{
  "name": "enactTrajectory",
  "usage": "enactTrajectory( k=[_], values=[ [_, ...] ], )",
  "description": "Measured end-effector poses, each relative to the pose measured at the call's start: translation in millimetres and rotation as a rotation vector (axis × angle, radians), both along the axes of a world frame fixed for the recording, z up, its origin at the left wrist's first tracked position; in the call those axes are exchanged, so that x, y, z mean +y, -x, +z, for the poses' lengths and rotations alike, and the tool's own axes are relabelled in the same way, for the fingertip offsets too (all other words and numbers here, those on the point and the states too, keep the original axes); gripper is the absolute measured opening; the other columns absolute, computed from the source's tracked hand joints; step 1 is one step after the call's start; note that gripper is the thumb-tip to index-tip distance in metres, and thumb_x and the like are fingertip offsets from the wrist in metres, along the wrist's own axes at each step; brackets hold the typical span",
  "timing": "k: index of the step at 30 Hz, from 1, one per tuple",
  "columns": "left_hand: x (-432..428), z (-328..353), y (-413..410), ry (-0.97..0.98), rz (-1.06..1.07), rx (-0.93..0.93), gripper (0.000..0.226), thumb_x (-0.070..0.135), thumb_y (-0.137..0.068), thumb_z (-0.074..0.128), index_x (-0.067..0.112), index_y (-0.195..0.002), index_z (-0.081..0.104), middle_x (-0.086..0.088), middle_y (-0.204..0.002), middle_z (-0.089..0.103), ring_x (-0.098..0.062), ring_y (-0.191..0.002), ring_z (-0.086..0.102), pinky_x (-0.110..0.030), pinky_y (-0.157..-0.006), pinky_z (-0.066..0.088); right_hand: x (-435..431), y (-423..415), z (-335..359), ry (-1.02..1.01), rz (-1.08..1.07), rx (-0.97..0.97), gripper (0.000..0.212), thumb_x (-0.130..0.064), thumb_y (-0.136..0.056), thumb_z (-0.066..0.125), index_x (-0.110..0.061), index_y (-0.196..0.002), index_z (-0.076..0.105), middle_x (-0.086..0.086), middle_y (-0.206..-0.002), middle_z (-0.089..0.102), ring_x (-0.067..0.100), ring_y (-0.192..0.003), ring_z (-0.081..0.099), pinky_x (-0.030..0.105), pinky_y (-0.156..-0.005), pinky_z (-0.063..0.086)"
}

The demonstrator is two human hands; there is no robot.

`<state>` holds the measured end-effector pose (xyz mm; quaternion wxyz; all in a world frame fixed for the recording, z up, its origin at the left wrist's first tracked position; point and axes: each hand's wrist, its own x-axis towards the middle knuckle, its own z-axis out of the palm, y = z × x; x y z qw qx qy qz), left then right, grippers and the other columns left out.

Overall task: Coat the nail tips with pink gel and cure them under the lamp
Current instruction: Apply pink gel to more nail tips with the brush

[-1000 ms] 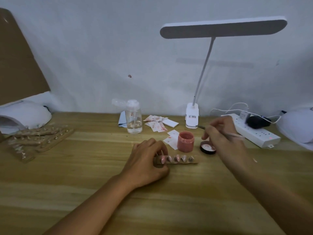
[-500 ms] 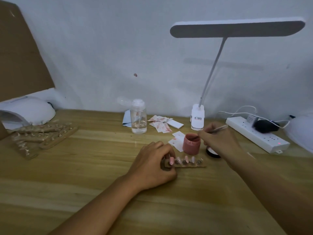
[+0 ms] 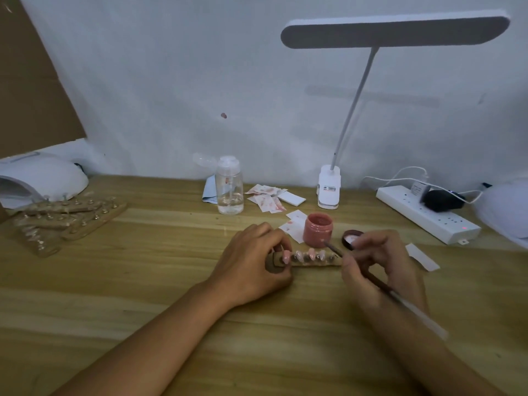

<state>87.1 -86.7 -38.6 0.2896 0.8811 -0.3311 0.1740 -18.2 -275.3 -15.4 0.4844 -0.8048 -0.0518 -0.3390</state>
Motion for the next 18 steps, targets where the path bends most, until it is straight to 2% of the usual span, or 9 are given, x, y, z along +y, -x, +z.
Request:
enactTrajectory(
  k=[3, 5, 12, 18],
  values=[
    [-0.1, 1.1, 1.9, 0.0, 0.002, -0.012, 0.022, 0.046, -0.069, 0.057, 0.037, -0.089, 0.059, 0.019, -0.084, 0.049, -0.004, -0.084, 0.049, -0.028, -0.075, 0.044, 2.7, -2.6, -1.7, 0.176, -0.037, -0.003, 0.026, 0.0, -0.072, 0.074, -0.019, -0.075, 0.055, -0.005, -0.067, 0.058, 0.016, -0.068, 0.057, 0.033, -0.061, 0.048],
    [-0.1, 1.9, 2.4, -0.005, 0.001, -0.013, 0.023, 0.046, -0.068, 0.058, 0.036, -0.089, 0.06, 0.019, -0.084, 0.048, -0.004, -0.084, 0.049, -0.029, -0.076, 0.044, 1.9, -4.3, -3.0, 0.221, -0.054, -0.007, 0.025, -0.002, -0.071, 0.075, -0.017, -0.073, 0.055, -0.006, -0.066, 0.056, 0.015, -0.069, 0.057, 0.032, -0.06, 0.046],
    [0.1, 2.0, 2.5, -0.02, 0.001, -0.011, 0.024, 0.045, -0.069, 0.059, 0.036, -0.091, 0.06, 0.018, -0.085, 0.05, -0.004, -0.085, 0.049, -0.028, -0.075, 0.043, 1.7, -6.2, -4.1, 0.202, -0.027, 0.03, 0.021, -0.006, -0.075, 0.075, -0.016, -0.074, 0.057, -0.002, -0.063, 0.06, 0.013, -0.065, 0.059, 0.03, -0.057, 0.046],
    [0.2, 0.7, 3.6, -0.025, -0.005, -0.02, 0.024, 0.045, -0.068, 0.059, 0.035, -0.091, 0.06, 0.019, -0.085, 0.049, -0.003, -0.083, 0.048, -0.025, -0.074, 0.041, 1.6, -4.9, -2.7, 0.179, -0.047, 0.047, 0.012, -0.02, -0.076, 0.069, -0.017, -0.076, 0.057, -0.004, -0.067, 0.064, 0.009, -0.067, 0.063, 0.037, -0.06, 0.053]
  ],
)
